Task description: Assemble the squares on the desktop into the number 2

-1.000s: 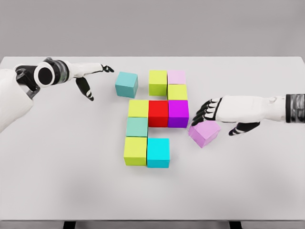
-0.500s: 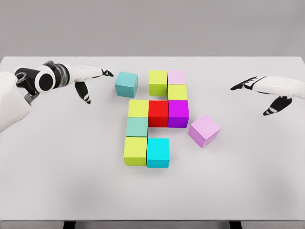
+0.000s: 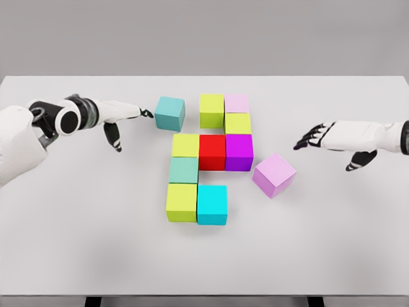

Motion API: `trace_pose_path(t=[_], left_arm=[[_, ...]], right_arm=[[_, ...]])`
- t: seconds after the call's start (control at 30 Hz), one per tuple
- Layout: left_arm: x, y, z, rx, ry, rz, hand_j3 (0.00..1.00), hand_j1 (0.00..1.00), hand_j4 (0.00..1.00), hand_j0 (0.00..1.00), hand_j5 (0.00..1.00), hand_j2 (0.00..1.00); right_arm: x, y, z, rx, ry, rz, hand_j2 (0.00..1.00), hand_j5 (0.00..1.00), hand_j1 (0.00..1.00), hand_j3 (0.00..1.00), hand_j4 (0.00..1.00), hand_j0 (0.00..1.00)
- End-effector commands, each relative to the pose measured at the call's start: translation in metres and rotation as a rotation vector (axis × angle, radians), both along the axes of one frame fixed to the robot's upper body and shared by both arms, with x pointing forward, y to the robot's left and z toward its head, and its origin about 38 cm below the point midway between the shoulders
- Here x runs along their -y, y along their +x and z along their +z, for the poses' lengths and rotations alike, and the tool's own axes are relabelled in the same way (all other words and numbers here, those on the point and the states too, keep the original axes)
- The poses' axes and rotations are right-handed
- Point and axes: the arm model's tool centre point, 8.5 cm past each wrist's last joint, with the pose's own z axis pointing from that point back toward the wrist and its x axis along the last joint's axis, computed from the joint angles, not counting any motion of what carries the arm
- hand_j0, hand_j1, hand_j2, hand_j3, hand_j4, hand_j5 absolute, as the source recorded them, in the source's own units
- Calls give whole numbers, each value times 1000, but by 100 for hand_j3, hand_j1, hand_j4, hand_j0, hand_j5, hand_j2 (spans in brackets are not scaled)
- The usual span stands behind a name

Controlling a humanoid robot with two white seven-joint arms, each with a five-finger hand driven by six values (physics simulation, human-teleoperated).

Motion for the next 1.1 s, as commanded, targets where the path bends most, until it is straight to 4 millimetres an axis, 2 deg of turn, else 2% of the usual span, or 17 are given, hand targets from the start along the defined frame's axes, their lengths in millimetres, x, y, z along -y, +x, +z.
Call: trace_pose_path(t=[0.0,0.1,0.33,0.5,0.77,0.93,1.07], left_arm=[[3,-1,0,1,-2,-11,100,100,100,100,100,100],[9,-3,2,6,-6,-27,100,100,100,100,100,100],[10,-5,-1,-1,-5,-30,100,100,100,100,100,100],[10,-6,-4,-8,-5,-31,100,100,100,100,100,100],[25,-11,1,2,-22,-71,100,100,100,100,100,100],[23,-10,0,1,-19,-67,100,100,100,100,100,100],[16,-6,-3,-3,-10,-43,100,100,100,100,100,100]], right_arm=[[-2,-3,-1,1,-22,15,100,100,100,100,100,100],[-12,-7,-4,-1,-33,49,100,100,100,100,100,100],[-72,-44,-7,8,-45,277,100,100,100,100,100,100],[-72,-45,-7,8,-46,278,100,100,100,100,100,100],[-70,-44,-9,2,-48,269,100,100,100,100,100,100],[-48,-37,-2,-1,-57,207,100,100,100,100,100,100],[-39,-42,-4,-25,-57,191,100,100,100,100,100,100]])
